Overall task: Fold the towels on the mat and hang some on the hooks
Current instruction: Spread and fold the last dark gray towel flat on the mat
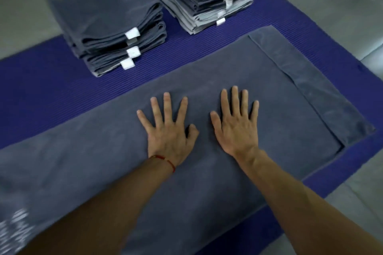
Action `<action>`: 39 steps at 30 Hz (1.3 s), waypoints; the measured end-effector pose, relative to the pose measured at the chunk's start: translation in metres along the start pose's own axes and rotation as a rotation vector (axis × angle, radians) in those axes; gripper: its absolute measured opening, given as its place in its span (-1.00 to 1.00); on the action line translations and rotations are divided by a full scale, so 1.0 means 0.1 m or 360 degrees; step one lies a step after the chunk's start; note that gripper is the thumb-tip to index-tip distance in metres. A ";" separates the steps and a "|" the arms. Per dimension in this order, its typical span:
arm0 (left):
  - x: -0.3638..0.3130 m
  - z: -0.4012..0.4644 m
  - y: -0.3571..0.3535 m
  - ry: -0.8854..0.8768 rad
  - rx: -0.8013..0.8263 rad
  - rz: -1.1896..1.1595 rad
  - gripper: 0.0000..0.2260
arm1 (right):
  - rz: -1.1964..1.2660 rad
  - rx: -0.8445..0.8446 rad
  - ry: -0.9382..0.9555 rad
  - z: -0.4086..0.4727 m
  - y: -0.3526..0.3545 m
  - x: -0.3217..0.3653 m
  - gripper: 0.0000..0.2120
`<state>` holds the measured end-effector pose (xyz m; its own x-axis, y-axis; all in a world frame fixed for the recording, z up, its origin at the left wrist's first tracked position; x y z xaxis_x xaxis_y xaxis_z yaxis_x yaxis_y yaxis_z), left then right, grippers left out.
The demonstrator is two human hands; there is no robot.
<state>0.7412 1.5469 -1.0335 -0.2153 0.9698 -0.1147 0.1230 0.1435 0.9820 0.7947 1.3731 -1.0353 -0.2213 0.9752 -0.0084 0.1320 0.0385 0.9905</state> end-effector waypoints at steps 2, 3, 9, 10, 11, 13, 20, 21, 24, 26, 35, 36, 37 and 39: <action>0.07 -0.04 0.01 0.0040 0.0019 -0.0098 -0.41 | -0.0016 -0.0008 0.0054 -0.30 -0.05 0.24 -0.33; 0.16 -0.07 0.02 0.0055 0.0019 -0.0149 -0.44 | -0.0018 -0.0018 0.0073 -0.42 -0.07 0.36 -0.33; 1.78 -0.68 0.17 -0.0077 0.0061 -0.0123 -0.49 | -0.0009 0.0017 0.0306 -1.09 -0.14 1.38 -0.34; 2.15 -0.81 0.18 -0.0085 0.0094 -0.0096 -0.49 | -0.0006 0.0017 0.0379 -1.22 -0.13 1.61 -0.34; 2.52 -0.94 0.20 -0.0053 0.0115 -0.0075 -0.49 | 0.0008 0.0021 0.0450 -1.34 -0.13 1.84 -0.35; 3.26 -1.23 0.22 0.0137 0.0136 -0.0080 -0.50 | 0.0060 0.0027 0.0583 -1.60 -0.14 2.29 -0.36; 4.98 -1.77 0.34 0.0847 0.0261 -0.0342 -0.50 | 0.0165 0.0184 0.1230 -2.58 -0.23 3.63 -0.35; 5.05 -1.77 0.37 0.0890 0.0276 -0.0405 -0.48 | 0.0184 0.0210 0.1299 -2.72 -0.23 3.76 -0.34; 5.08 -1.69 0.45 0.0954 0.0279 -0.0689 -0.43 | 0.0238 0.0292 0.1546 -3.15 -0.27 4.05 -0.37; 5.06 -1.65 0.49 0.0929 0.0277 -0.0876 -0.41 | 0.0240 0.0319 0.1768 -3.49 -0.30 4.19 -0.40; 5.01 -1.51 0.74 0.0894 0.0177 -0.1245 -0.58 | -0.0029 0.0505 0.2091 -4.27 -0.31 4.50 -0.41; 5.02 -1.50 0.75 0.0940 0.0142 -0.1273 -0.60 | -0.0045 0.0497 0.2074 -4.25 -0.29 4.49 -0.38; 5.03 -1.51 0.74 0.0975 0.0102 -0.1303 -0.62 | -0.0025 0.0496 0.2051 -4.24 -0.27 4.48 -0.37; 5.05 -1.56 0.74 0.1054 -0.0011 -0.1368 -0.68 | 0.0147 0.0523 0.1979 -4.20 -0.23 4.48 -0.38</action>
<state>0.4906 2.0161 -0.9950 -0.7072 0.2456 -0.6629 -0.3240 0.7208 0.6127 0.2864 1.7176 -1.0037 -0.9216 0.1268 0.3668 0.3862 0.2070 0.8989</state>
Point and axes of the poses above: each hand's wrist, its own z-axis towards the middle knuckle, its own y-axis out of the back of the hand, x = y × z, the point moved 9 cm from there along z, towards the middle knuckle, and after that the axes turned 7 degrees about -z, right-handed, at the moved point
